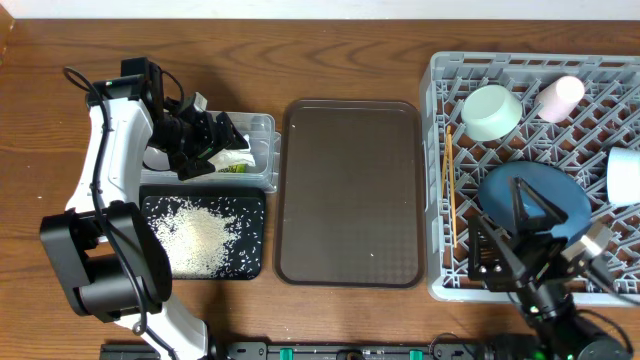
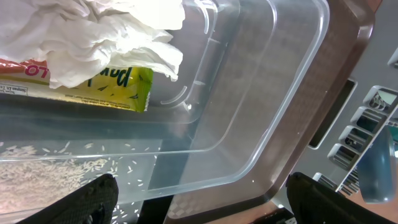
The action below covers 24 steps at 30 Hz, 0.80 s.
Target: Sort waste into correct bins and load items into the dishwasher rack
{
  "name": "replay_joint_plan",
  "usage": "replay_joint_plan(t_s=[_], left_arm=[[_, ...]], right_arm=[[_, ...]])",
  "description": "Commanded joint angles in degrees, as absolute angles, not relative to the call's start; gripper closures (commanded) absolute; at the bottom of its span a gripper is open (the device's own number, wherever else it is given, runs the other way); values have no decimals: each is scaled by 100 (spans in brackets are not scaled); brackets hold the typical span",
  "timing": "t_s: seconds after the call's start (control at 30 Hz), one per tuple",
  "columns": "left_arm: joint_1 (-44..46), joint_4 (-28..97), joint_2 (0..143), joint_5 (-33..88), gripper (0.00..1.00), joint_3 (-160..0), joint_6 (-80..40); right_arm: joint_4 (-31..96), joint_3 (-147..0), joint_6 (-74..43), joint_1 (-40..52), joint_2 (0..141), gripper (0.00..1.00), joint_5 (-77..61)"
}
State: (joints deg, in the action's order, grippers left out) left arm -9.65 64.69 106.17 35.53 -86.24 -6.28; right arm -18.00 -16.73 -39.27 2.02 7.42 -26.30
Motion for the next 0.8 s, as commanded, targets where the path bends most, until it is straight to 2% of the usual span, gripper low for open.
replay_joint_plan(t_s=[0.0, 0.43, 0.63, 0.77], left_arm=[[-980, 6508, 10545, 3485, 10, -8729, -696], [-980, 6508, 10545, 3485, 11, -8729, -696], [-980, 6508, 10545, 3485, 11, -8729, -696], [-980, 6508, 10545, 3485, 11, -8729, -696]], right_arm=[[-1817, -1367, -3463, 388, 309, 1, -1422], [-2058, -814, -3284, 423, 30, 1, 290], [-3494, -80, -1474, 421, 27, 1, 104], [-3632, -32, 454, 423, 27, 1, -803]])
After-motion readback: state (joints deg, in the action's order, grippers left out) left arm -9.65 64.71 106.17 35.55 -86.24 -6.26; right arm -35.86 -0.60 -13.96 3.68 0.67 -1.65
